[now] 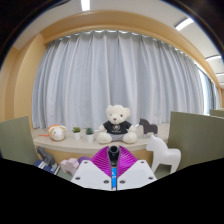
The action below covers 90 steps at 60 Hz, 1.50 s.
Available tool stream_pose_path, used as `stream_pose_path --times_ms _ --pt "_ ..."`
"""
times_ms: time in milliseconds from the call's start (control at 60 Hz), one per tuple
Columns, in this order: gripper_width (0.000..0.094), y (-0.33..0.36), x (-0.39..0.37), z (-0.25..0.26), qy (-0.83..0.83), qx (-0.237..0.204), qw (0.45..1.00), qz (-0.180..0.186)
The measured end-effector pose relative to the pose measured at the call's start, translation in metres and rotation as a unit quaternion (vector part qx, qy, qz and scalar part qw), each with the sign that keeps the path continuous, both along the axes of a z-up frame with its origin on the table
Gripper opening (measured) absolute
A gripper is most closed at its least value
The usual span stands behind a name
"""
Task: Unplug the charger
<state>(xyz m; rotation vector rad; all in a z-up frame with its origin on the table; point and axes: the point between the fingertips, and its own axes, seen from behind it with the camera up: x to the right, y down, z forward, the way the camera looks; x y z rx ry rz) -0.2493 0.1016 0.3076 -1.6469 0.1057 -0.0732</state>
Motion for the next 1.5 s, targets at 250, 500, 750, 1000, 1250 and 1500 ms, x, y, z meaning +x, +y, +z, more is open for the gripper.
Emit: stream_pose_path --times_ms 250,500,750,1000,1250,1500 --pt "0.0045 -0.001 0.096 -0.167 0.028 -0.163 0.986 -0.031" --pt "0.0044 -0.007 0.127 -0.311 0.052 -0.276 0.960 -0.006" --pt "0.0196 -0.004 0.129 -0.326 0.081 -0.277 0.957 0.010" --pt "0.0776 0.000 0.145 -0.252 0.076 -0.228 0.970 -0.030" --pt "0.0826 -0.053 0.105 -0.112 0.067 -0.129 0.989 -0.029" --pt "0.0856 -0.158 0.017 -0.095 0.020 -0.130 0.991 0.006"
